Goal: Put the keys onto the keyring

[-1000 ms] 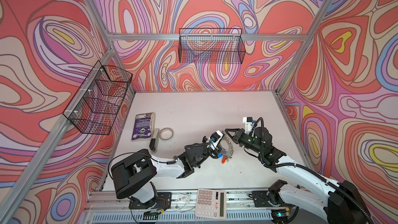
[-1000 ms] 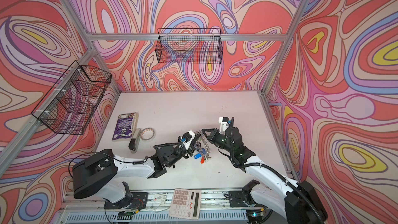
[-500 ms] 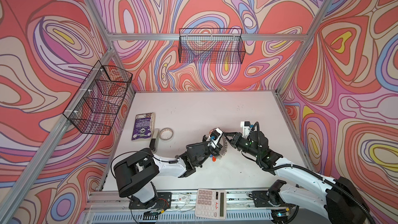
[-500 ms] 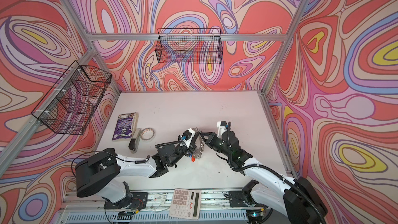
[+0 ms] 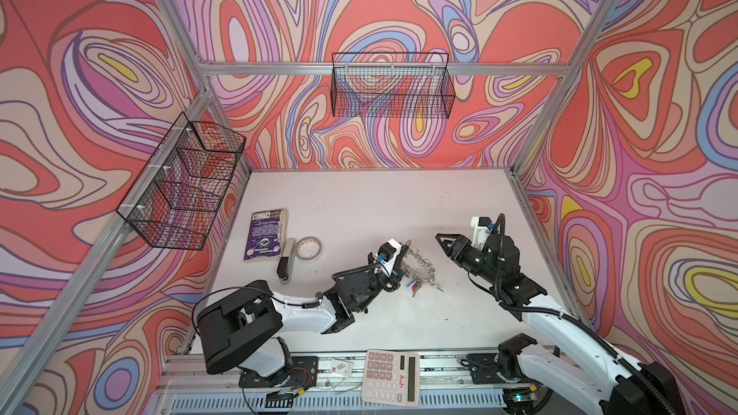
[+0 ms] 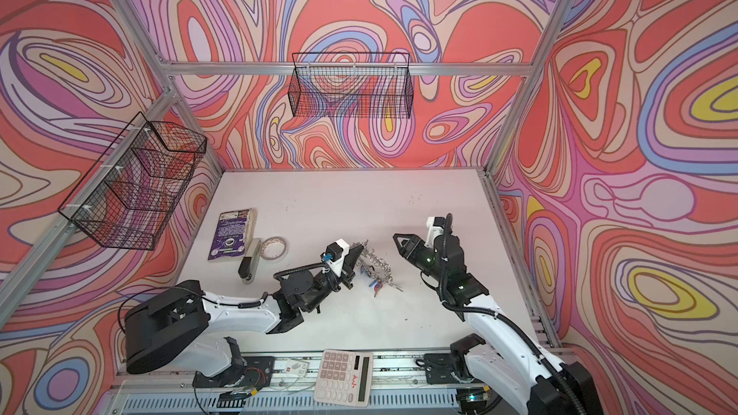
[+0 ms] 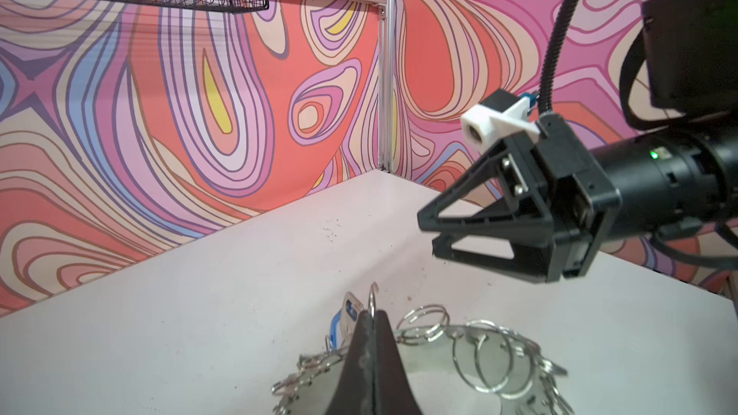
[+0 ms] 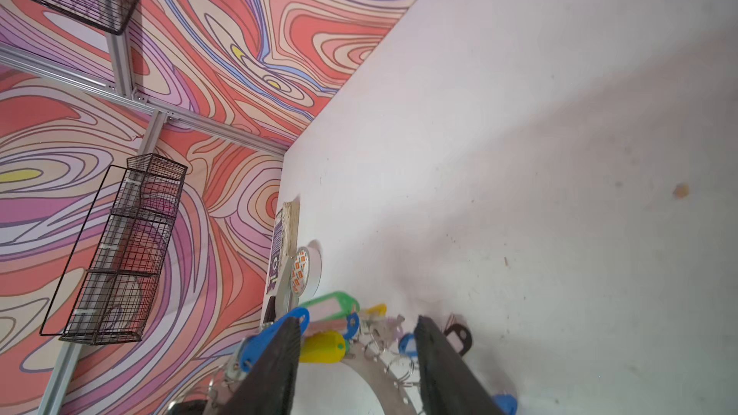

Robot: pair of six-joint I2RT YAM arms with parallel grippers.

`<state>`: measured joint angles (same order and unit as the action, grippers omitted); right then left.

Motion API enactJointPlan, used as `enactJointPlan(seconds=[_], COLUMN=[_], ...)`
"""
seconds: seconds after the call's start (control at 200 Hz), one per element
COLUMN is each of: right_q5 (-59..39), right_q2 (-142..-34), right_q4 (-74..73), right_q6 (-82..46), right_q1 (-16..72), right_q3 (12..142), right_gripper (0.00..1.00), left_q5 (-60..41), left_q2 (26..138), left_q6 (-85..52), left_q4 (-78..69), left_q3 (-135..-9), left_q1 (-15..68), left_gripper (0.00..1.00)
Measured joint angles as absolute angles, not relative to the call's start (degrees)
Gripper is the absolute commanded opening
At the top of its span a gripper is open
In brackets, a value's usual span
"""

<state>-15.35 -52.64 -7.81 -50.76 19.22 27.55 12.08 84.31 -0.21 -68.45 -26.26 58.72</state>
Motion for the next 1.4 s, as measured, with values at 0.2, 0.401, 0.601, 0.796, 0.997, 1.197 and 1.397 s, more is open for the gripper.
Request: enactJointPlan(seconds=[0.2,0.401,0.601,0.796,0.997,1.197,1.397], right_q5=[-26.46,-39.48,-46.35,-49.8,-50.92,-51.51,-51.86], right_q2=[-56.93,-66.3,-70.78,-72.36,-72.58,-72.58,-73.52], right_q4=[-21.19,-33.19,-39.97,-45.36,-47.31,-47.97,-49.87], right_q6=[-39.57,-35.53,-35.0,-36.36,-36.62,-36.53,-37.01], right_q1=[19.03,19.81,21.37,21.8,21.89,21.89,21.89], right_q3=[28.45,28.93,29.34,29.89,29.89,29.56,28.91], right_gripper=[0.47,0.41,0.39,0.34,0.32,0.3,0.25], left_q5=[3.81,-6.39,-12.6,-16.32,-18.0,-18.31,-19.22], left_q2=[80.9,80.34,81.25,83.13,83.44,83.44,83.0], left_q6=[-6.85,-12.82,-15.25,-17.02,-18.41,-19.81,-20.99], left_q4=[-67.48,-67.85,-68.03,-67.99,-68.36,-68.36,-68.38], left_q3=[-24.99,-24.99,-25.85,-28.1,-29.52,-29.52,-29.52], left_q1=[53.52,48.38,47.03,46.39,46.15,45.36,44.6], left_gripper=[0.0,0.0,0.0,0.0,0.0,0.0,0.0])
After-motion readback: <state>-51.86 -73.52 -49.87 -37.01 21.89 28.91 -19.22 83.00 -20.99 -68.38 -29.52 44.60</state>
